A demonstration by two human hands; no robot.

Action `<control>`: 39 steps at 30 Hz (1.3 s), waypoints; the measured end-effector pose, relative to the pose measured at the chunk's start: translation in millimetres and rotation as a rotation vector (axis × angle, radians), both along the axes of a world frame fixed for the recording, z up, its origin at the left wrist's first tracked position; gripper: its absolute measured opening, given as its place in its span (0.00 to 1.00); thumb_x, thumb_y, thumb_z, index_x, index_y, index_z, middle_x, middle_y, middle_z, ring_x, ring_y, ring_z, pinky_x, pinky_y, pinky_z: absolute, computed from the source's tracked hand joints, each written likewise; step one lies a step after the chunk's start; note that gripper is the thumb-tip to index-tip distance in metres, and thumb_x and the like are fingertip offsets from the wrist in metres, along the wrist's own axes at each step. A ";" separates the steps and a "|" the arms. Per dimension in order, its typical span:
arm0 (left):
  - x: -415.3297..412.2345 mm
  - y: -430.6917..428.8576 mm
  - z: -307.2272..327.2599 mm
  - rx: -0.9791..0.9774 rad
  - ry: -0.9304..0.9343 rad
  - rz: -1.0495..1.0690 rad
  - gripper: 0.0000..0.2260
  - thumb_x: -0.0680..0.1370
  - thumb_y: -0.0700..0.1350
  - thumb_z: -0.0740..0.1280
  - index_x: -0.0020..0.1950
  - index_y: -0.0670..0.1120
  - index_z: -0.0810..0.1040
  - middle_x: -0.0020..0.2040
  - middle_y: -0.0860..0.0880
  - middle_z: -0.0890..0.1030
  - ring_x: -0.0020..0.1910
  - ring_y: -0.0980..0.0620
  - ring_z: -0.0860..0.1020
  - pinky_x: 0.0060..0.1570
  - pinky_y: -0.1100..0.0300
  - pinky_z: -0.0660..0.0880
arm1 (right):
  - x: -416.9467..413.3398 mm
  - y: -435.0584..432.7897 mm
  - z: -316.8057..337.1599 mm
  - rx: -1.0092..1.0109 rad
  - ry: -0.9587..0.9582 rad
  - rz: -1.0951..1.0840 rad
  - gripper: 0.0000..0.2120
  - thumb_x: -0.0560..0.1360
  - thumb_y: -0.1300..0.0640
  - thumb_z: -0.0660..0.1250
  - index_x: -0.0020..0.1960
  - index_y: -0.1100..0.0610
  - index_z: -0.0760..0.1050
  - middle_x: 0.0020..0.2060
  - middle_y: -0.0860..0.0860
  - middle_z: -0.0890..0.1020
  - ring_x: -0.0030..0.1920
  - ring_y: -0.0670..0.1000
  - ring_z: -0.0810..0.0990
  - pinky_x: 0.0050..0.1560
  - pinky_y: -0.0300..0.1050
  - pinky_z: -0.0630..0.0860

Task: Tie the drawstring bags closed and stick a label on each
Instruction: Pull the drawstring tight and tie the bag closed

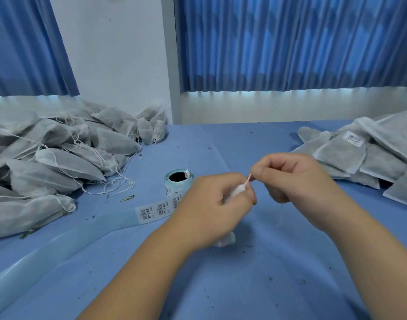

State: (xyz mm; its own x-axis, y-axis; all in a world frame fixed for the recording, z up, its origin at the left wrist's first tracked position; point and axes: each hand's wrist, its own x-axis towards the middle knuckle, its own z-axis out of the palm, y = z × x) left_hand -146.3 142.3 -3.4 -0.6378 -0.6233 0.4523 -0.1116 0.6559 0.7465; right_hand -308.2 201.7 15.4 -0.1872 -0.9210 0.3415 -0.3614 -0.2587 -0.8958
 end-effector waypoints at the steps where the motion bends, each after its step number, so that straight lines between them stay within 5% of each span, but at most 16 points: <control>1: -0.7 0.3 1.7 0.047 0.034 -0.002 0.11 0.70 0.55 0.62 0.33 0.52 0.78 0.23 0.56 0.69 0.24 0.59 0.66 0.28 0.69 0.62 | 1.9 -1.8 -2.3 -0.024 0.014 -0.029 0.08 0.71 0.54 0.71 0.34 0.54 0.81 0.25 0.52 0.65 0.27 0.50 0.59 0.27 0.38 0.58; 4: -1.5 -0.4 7.7 0.269 0.206 0.024 0.13 0.72 0.56 0.66 0.29 0.53 0.80 0.23 0.55 0.67 0.25 0.56 0.65 0.28 0.66 0.63 | 9.1 -7.4 -8.9 -0.089 -0.003 -0.102 0.09 0.74 0.57 0.71 0.35 0.53 0.80 0.26 0.52 0.64 0.25 0.46 0.60 0.25 0.32 0.60; 8: 3.6 -4.3 11.6 0.490 0.382 0.013 0.11 0.73 0.48 0.65 0.35 0.48 0.85 0.28 0.48 0.70 0.23 0.56 0.66 0.24 0.67 0.63 | 19.0 -9.7 -14.4 -0.131 0.061 -0.111 0.07 0.75 0.56 0.69 0.39 0.52 0.82 0.26 0.56 0.66 0.28 0.47 0.62 0.28 0.37 0.61; 11: 4.7 -4.6 10.7 0.477 0.412 0.082 0.10 0.74 0.46 0.66 0.38 0.50 0.86 0.29 0.49 0.74 0.25 0.56 0.70 0.26 0.68 0.67 | 24.0 -8.1 -18.7 -0.133 0.224 -0.104 0.08 0.76 0.55 0.69 0.39 0.49 0.82 0.23 0.47 0.65 0.25 0.44 0.61 0.26 0.34 0.59; 15: 4.9 -5.9 5.6 0.223 0.231 0.231 0.14 0.78 0.43 0.65 0.36 0.55 0.84 0.24 0.58 0.73 0.27 0.63 0.72 0.30 0.73 0.67 | 23.4 -3.6 -17.3 -0.140 0.327 -0.070 0.08 0.76 0.57 0.68 0.39 0.52 0.81 0.22 0.46 0.64 0.25 0.45 0.60 0.26 0.33 0.58; 17: 6.9 -7.2 4.3 0.121 0.081 0.227 0.17 0.78 0.45 0.66 0.29 0.56 0.79 0.24 0.57 0.70 0.26 0.60 0.67 0.30 0.67 0.65 | 20.8 -1.1 -13.9 -0.169 0.282 -0.067 0.08 0.75 0.59 0.69 0.37 0.52 0.81 0.22 0.47 0.63 0.26 0.46 0.60 0.26 0.33 0.59; 20: 10.8 -7.0 6.3 0.131 -0.073 0.123 0.11 0.75 0.51 0.67 0.33 0.53 0.82 0.25 0.54 0.69 0.26 0.57 0.66 0.29 0.65 0.65 | 17.1 1.1 -9.7 -0.184 0.247 -0.114 0.09 0.74 0.61 0.69 0.36 0.52 0.79 0.22 0.46 0.63 0.26 0.45 0.61 0.26 0.33 0.61; 26: 15.8 -4.8 16.8 0.639 0.053 -0.192 0.11 0.70 0.48 0.65 0.29 0.46 0.78 0.24 0.51 0.60 0.22 0.54 0.57 0.23 0.65 0.57 | 20.4 -0.8 -10.2 -0.090 0.256 -0.066 0.10 0.74 0.57 0.68 0.36 0.49 0.82 0.27 0.59 0.66 0.27 0.46 0.61 0.27 0.35 0.60; 30: 17.4 -12.3 15.5 0.938 0.175 -0.283 0.07 0.67 0.45 0.65 0.29 0.46 0.75 0.23 0.53 0.59 0.20 0.56 0.57 0.21 0.65 0.57 | 21.6 -2.4 -14.9 -0.008 0.341 -0.081 0.07 0.74 0.53 0.68 0.48 0.43 0.83 0.28 0.42 0.73 0.28 0.42 0.69 0.31 0.30 0.66; 33: 17.4 -17.4 11.8 1.037 0.209 -0.257 0.06 0.66 0.46 0.64 0.29 0.46 0.74 0.23 0.53 0.59 0.20 0.56 0.57 0.22 0.64 0.55 | 18.0 -3.6 -12.2 -0.032 0.467 -0.181 0.11 0.72 0.53 0.68 0.53 0.43 0.78 0.46 0.40 0.77 0.46 0.38 0.76 0.46 0.27 0.69; 39: 15.5 -16.2 9.5 1.011 0.179 -0.237 0.07 0.66 0.48 0.65 0.30 0.47 0.74 0.24 0.53 0.59 0.21 0.56 0.57 0.24 0.63 0.54 | 30.0 3.2 -3.6 -0.030 0.081 -0.024 0.07 0.74 0.60 0.68 0.37 0.53 0.79 0.30 0.46 0.78 0.33 0.45 0.74 0.35 0.36 0.71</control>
State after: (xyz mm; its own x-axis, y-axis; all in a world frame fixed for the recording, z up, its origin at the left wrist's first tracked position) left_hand -130.8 126.1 6.1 -0.7682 -0.6309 -0.1093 0.1037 -0.2910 0.9511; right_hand -278.2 204.9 11.7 -0.1798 -0.9056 0.3842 -0.4386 -0.2758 -0.8553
